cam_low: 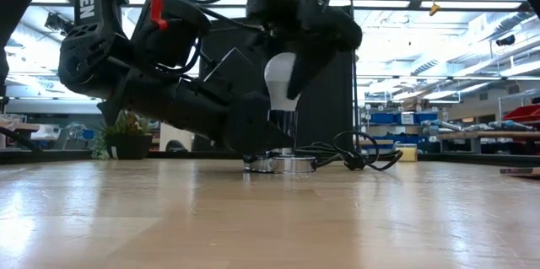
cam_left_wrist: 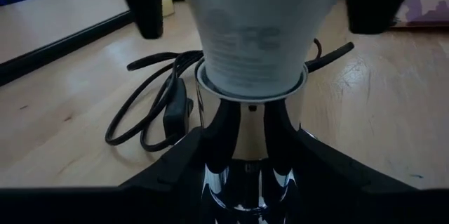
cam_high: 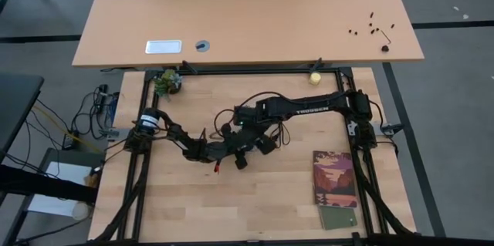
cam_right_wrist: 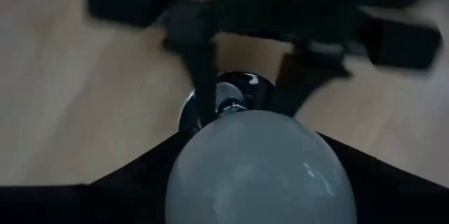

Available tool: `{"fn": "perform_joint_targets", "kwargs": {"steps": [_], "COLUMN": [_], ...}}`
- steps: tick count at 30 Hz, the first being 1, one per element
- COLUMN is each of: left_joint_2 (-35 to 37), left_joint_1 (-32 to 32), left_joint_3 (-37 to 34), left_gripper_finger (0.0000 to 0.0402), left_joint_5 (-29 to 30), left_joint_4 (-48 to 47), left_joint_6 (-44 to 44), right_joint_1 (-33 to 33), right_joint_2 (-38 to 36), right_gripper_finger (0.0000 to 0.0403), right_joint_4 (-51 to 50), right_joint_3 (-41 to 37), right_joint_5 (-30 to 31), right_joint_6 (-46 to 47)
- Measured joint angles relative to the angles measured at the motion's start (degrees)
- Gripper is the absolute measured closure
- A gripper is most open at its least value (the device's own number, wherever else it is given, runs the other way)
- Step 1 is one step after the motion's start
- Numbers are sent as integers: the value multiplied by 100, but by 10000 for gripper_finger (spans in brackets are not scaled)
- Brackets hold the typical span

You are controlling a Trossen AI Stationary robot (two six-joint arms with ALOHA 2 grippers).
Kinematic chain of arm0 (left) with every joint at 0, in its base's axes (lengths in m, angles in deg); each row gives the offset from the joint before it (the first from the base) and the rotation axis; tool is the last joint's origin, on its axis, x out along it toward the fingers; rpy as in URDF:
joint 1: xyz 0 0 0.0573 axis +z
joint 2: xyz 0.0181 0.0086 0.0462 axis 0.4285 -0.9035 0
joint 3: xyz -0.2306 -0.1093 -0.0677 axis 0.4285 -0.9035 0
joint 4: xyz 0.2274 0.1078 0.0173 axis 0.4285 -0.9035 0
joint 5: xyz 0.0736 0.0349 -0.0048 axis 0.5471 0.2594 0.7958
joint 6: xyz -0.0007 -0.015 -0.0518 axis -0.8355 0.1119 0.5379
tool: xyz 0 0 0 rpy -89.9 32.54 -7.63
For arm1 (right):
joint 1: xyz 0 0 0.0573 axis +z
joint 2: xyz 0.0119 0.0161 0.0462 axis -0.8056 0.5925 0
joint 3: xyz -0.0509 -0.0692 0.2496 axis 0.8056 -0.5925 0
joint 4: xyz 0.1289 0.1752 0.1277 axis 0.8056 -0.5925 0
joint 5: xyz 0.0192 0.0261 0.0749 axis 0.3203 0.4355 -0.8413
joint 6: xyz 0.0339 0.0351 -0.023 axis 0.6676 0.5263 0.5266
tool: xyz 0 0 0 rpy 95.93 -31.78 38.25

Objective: Screw lightbulb
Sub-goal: Remove the white lightbulb from the silver lamp

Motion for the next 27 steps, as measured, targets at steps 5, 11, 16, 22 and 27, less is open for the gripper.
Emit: {"fn": "perform_joint_targets", "kwargs": {"steps": [5,11,16,22,27], "left_joint_2": [4,4,4,4,4], "left_joint_1": [-2,-2,-2,-4,-7], "left_joint_3": [2,2,2,4,2], "left_gripper_finger": [211,211,211,211,211], "left_joint_5": [2,-10,-33,-41,-35], "left_joint_4": [4,4,-2,-4,-13], "left_joint_6": [-66,-60,-34,-32,-11], "right_joint_1": [100,240,354,412,399], "right_joint_2": [0,6,7,7,7], "right_gripper_finger": [128,123,104,52,9], "right_joint_4": [-49,2,168,175,192], "right_joint_3": [0,-11,-7,11,135], "right_joint_5": [267,859,878,813,1087], "right_joint_6": [-2279,-2440,-1218,230,1902]}}
